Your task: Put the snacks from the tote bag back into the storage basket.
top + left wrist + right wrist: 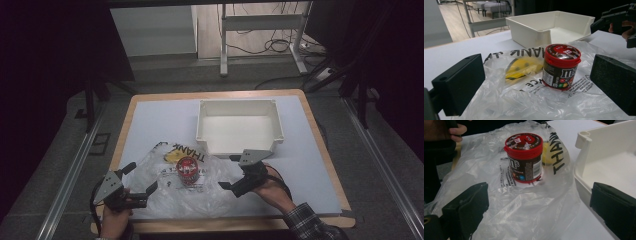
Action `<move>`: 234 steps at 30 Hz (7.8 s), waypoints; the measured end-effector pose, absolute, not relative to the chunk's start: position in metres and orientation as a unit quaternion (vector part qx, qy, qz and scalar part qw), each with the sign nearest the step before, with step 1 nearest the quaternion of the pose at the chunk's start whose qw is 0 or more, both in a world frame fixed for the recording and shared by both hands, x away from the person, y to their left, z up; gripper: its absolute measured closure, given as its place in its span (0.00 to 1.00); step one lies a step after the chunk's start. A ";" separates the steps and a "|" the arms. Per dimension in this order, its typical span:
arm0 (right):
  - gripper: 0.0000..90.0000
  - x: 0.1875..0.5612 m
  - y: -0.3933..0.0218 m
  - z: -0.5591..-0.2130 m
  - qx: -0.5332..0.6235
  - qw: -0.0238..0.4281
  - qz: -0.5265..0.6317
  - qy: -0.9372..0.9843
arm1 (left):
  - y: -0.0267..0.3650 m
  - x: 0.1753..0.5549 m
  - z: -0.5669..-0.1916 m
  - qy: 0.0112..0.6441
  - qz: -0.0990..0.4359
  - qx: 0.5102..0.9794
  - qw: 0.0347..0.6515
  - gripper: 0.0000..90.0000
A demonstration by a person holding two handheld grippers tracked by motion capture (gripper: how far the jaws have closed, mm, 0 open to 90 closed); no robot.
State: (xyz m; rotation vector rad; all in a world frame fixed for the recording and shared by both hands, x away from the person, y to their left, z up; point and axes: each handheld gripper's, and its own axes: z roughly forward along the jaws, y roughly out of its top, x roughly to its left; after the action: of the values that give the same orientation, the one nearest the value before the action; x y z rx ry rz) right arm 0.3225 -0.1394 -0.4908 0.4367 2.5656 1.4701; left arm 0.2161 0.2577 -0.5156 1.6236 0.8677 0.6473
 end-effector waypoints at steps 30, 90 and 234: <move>0.03 0.333 -0.108 -0.491 0.139 0.042 0.463 0.874 | 0.257 0.216 -0.515 0.368 0.271 0.692 0.559 0.00; 0.04 0.356 -0.010 -0.503 0.106 0.022 0.302 0.947 | 0.254 0.216 -0.515 0.362 0.271 0.703 0.549 0.00; 0.29 0.402 -0.074 -0.438 0.130 0.086 0.268 0.951 | 0.253 0.215 -0.515 0.363 0.277 0.702 0.546 0.00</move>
State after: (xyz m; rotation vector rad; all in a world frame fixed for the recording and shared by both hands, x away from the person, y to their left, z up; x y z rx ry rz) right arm 0.4024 -0.0739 -0.4379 0.3865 2.8337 0.7989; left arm 0.2149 0.2530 -0.5146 1.6652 0.8595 0.6572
